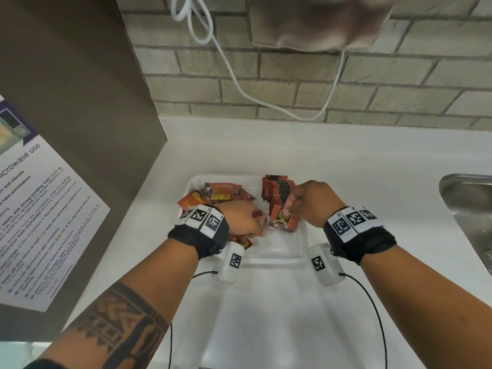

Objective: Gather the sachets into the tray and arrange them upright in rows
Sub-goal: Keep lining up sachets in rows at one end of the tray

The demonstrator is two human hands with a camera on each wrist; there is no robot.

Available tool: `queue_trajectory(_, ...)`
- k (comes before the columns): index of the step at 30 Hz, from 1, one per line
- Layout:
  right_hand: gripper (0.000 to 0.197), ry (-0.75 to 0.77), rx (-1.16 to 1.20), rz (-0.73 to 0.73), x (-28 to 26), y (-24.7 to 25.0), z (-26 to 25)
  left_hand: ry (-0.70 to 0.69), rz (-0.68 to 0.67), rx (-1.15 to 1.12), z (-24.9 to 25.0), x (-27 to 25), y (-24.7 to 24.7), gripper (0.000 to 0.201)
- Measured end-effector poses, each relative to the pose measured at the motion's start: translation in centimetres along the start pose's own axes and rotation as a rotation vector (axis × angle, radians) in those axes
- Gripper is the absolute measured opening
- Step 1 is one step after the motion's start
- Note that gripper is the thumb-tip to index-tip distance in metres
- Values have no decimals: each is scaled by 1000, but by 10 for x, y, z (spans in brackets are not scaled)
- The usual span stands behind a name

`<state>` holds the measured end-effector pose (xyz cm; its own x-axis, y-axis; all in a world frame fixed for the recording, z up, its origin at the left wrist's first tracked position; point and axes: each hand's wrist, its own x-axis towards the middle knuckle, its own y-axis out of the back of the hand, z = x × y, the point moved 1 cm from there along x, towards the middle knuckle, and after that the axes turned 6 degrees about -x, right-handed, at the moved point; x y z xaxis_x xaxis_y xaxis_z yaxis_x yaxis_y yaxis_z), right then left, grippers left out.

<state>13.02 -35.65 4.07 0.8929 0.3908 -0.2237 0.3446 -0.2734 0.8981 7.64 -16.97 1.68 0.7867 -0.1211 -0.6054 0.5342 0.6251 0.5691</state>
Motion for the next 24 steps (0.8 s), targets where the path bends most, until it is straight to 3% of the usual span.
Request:
queue_trajectory(3, 1, -3, -58, -24, 3, -5, -1, -34, -93, 36, 18, 9, -10, 24)
queue_trajectory(10, 9, -3, -96, -72, 8, -6, -1, 24, -140, 182, 37, 29, -32, 30)
queue_trajectory(24, 21, 0, -102, -90, 10, -4, 14, -17, -122, 232, 44, 30, -32, 33)
